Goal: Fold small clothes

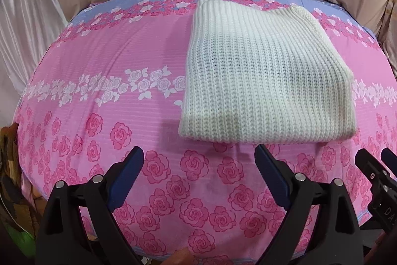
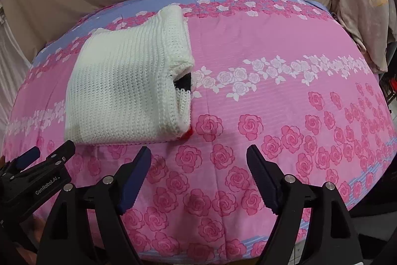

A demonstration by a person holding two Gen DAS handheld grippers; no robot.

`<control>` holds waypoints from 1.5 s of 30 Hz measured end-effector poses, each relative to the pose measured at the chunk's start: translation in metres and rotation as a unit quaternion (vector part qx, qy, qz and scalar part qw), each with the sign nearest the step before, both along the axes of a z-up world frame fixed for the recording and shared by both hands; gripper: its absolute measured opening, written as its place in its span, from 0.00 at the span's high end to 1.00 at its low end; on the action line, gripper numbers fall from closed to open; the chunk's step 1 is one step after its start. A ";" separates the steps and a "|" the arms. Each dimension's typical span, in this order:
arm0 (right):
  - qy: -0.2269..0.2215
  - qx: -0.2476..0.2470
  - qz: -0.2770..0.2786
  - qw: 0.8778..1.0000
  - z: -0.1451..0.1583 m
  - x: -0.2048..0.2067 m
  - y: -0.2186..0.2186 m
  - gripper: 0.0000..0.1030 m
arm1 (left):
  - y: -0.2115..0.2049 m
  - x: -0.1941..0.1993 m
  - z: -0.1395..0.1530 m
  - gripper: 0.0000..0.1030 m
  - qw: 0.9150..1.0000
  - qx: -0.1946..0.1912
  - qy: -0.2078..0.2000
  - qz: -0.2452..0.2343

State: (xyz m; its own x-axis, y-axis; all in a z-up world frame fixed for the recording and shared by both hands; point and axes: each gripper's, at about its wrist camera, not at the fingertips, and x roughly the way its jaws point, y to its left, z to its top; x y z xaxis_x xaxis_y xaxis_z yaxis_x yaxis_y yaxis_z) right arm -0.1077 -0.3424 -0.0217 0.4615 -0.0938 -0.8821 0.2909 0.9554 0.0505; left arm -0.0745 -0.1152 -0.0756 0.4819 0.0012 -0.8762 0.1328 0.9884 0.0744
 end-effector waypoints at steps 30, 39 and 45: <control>-0.003 -0.002 0.017 1.000 0.003 0.004 0.017 0.23 | -0.022 -0.003 0.007 0.13 1.000 0.013 -0.014 -0.014; -0.004 -0.006 0.017 1.000 0.005 0.004 0.017 0.23 | -0.023 -0.004 0.008 0.13 1.000 0.015 -0.017 -0.008; -0.005 -0.006 0.017 1.000 0.005 0.003 0.016 0.23 | -0.022 -0.004 0.008 0.13 1.000 0.010 -0.016 -0.007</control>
State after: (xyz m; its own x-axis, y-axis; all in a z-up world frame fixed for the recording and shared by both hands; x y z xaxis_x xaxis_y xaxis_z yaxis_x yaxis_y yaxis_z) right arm -0.1043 -0.3259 -0.0164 0.4730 -0.0886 -0.8766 0.2578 0.9653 0.0415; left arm -0.0784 -0.1369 -0.0672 0.5091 0.0119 -0.8606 0.1434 0.9848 0.0984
